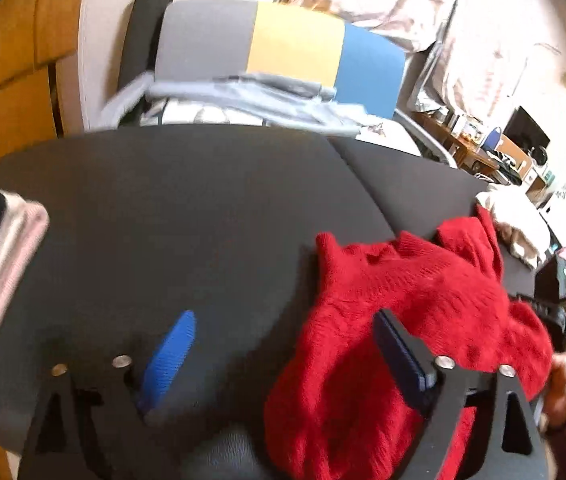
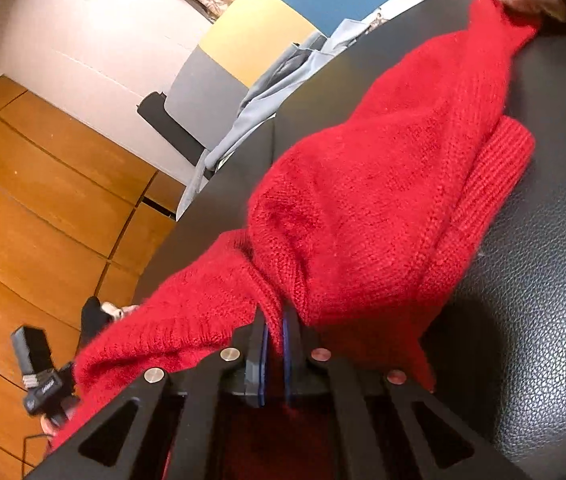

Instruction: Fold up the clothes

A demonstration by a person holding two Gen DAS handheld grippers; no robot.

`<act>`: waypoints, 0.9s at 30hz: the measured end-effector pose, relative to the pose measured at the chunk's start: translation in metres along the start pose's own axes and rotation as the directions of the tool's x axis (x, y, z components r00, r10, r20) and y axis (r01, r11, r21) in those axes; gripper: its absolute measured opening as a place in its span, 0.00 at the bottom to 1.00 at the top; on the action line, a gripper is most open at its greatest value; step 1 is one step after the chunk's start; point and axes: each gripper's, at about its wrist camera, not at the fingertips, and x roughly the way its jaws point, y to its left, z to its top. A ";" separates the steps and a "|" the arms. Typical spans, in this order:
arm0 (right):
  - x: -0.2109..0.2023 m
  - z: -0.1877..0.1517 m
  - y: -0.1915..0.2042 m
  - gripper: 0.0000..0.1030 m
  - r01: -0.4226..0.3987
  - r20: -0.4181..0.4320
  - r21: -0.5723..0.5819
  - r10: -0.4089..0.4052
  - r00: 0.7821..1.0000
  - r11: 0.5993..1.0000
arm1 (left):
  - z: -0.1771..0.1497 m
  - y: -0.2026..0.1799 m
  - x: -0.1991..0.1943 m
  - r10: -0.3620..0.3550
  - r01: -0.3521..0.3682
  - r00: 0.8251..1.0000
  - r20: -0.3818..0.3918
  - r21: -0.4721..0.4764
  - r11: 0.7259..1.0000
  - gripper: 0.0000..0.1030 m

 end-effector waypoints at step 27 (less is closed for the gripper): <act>0.040 -0.023 0.100 0.23 0.199 -0.080 -0.642 -0.323 0.943 0.740 | -0.045 -0.056 0.035 -0.013 0.033 0.994 -0.110 0.186 0.982 0.15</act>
